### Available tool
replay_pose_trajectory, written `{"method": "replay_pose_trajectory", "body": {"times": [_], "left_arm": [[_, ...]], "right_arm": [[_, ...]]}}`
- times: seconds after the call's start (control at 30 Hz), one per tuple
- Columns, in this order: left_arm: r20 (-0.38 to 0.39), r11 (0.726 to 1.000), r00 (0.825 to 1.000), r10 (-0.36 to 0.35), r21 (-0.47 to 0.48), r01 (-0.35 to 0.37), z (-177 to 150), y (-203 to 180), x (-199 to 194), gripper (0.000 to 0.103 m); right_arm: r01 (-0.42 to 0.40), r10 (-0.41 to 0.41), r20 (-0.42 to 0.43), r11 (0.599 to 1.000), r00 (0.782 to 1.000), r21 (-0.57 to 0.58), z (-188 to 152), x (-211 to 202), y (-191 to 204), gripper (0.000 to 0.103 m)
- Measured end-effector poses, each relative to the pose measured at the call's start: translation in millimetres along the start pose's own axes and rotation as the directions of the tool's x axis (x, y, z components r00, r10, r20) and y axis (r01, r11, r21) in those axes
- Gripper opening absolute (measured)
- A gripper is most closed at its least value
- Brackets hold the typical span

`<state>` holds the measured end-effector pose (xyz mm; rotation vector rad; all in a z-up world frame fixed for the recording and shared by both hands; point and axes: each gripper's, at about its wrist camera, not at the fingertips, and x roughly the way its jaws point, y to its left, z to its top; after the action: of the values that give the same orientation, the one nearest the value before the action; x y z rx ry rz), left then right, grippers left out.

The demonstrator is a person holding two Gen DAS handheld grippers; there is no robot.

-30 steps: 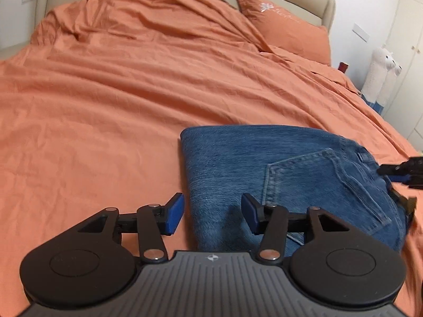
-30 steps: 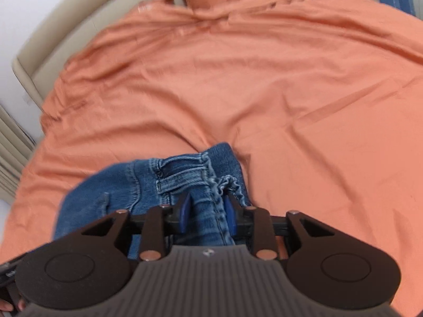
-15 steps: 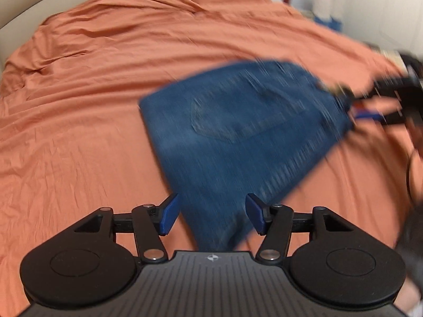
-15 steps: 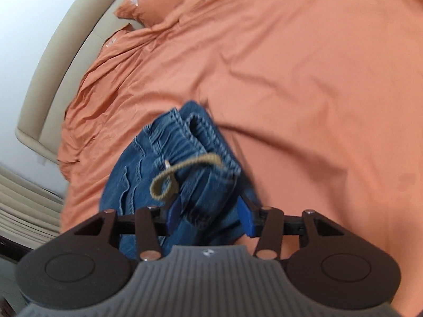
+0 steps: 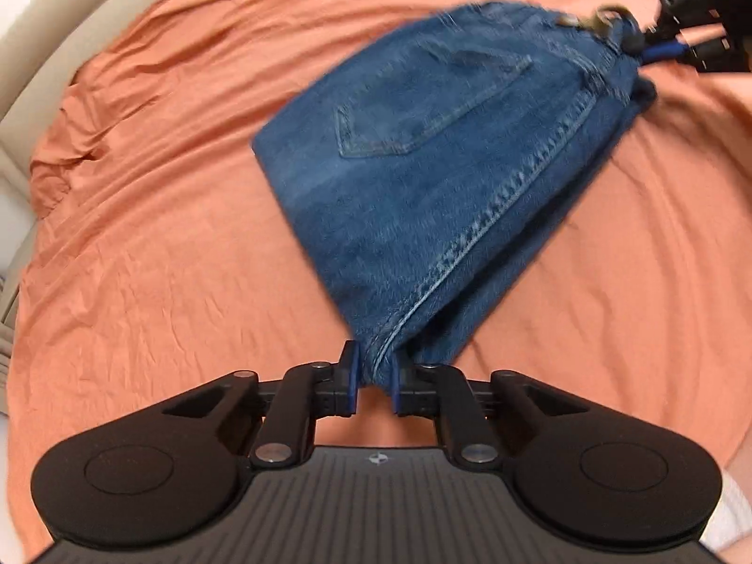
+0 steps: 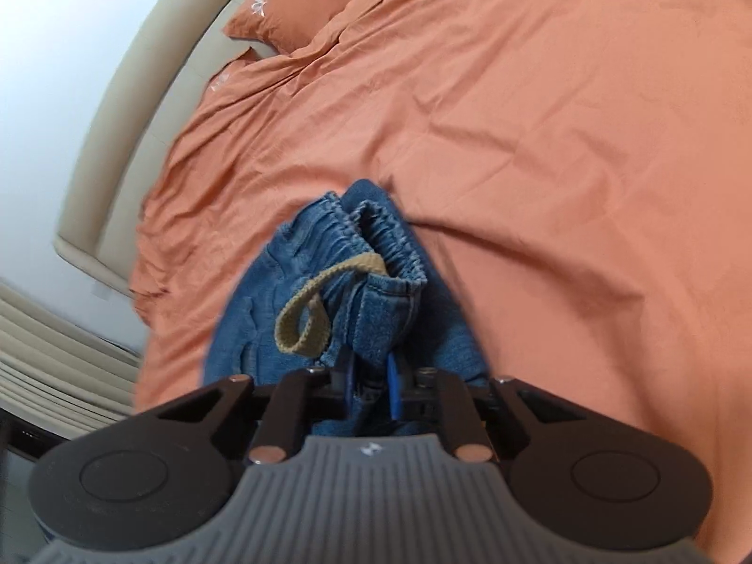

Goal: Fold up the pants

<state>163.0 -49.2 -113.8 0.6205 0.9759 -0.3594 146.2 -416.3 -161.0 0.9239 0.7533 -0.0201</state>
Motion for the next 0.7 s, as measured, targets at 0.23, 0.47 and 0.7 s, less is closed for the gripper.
{"method": "replay_pose_trajectory", "body": {"times": [0.23,0.47,0.7], "left_arm": [[-0.116,0.998,0.991,-0.066,-0.031,0.063,-7,-1,32,0.013],[-0.128,0.969,0.977,-0.167,-0.206,0.139,-8,27,32,0.013],[-0.144,0.945,0.975,-0.167,-0.304,0.117,-23,40,24,0.006]], "right_arm": [[0.104,-0.104,-0.061,0.995,0.993,-0.009,-6,19,-15,0.006],[0.119,-0.121,-0.07,0.992,0.99,-0.04,-8,19,-14,0.006],[0.158,-0.16,-0.084,0.987,0.984,-0.03,-10,11,-18,0.0]]}}
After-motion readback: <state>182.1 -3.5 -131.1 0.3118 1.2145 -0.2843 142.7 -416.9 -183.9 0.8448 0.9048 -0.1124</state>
